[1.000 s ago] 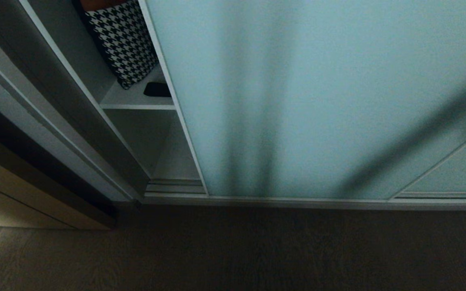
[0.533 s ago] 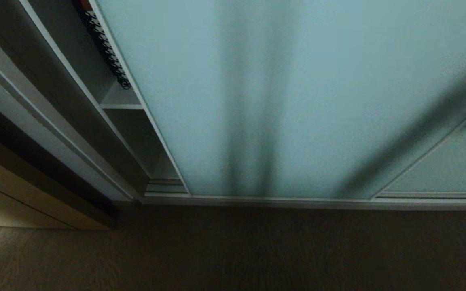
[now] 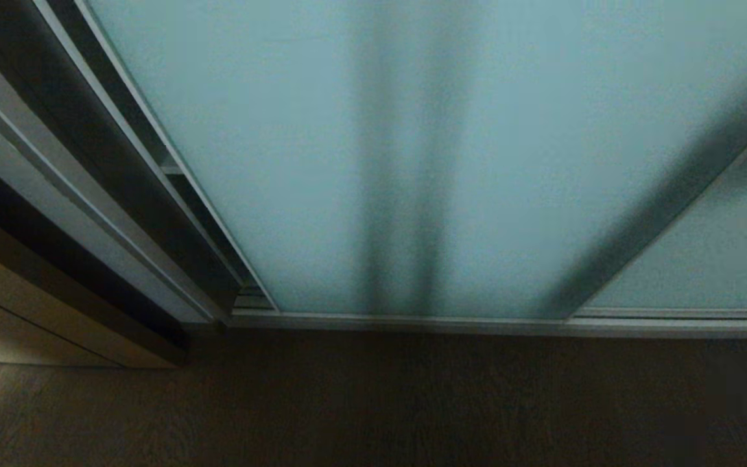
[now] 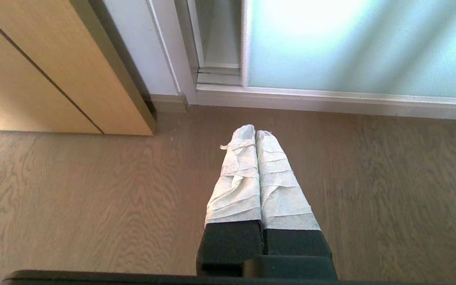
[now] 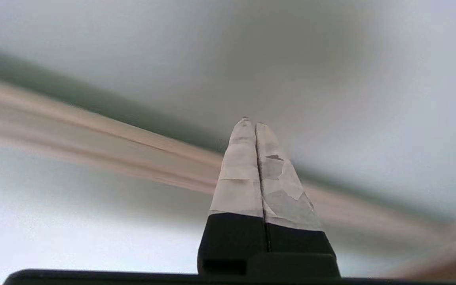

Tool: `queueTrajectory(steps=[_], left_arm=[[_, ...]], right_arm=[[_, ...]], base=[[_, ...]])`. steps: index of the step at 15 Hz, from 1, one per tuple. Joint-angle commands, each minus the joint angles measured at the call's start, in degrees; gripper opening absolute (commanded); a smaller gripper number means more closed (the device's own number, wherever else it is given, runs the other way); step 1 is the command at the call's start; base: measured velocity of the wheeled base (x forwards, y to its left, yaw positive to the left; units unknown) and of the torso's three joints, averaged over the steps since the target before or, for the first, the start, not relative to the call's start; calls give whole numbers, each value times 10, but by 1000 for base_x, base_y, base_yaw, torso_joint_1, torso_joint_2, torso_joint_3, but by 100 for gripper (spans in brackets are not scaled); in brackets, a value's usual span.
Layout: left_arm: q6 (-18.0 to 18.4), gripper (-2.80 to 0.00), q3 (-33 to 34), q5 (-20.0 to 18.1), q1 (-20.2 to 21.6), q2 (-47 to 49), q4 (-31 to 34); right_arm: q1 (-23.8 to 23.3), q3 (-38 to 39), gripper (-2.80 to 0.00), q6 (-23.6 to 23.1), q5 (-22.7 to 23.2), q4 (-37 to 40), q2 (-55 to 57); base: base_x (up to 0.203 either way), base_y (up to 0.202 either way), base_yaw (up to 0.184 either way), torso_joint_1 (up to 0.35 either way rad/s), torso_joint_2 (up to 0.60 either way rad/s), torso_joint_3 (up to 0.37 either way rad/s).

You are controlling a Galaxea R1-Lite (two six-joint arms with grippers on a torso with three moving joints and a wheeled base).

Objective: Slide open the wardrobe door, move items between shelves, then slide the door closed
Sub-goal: Close the door

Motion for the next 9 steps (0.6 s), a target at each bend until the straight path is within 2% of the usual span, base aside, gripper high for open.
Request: queueTrajectory(steps=[1, 2, 3, 5, 7, 9], left_arm=[[0, -280, 0, 0, 0, 1, 0], [0, -280, 0, 0, 0, 1, 0], [0, -280, 0, 0, 0, 1, 0], [0, -280, 0, 0, 0, 1, 0], [0, -280, 0, 0, 0, 1, 0], [0, -280, 0, 0, 0, 1, 0]], right_arm=[[-15, 16, -280, -55, 16, -4, -110], [-15, 32, -280, -127, 22, -4, -142], [-9, 63, -280, -222, 25, -3, -175], [26, 159, -280, -371, 24, -2, -234], [96, 287, -280, -532, -8, -3, -315], [189, 420, -280, -648, -73, -3, -418]], base=[[0, 0, 0, 0, 0, 0], [0, 0, 0, 0, 0, 0], [0, 0, 0, 0, 0, 0], [0, 0, 0, 0, 0, 0], [0, 0, 0, 0, 0, 0], [0, 0, 0, 0, 0, 0]])
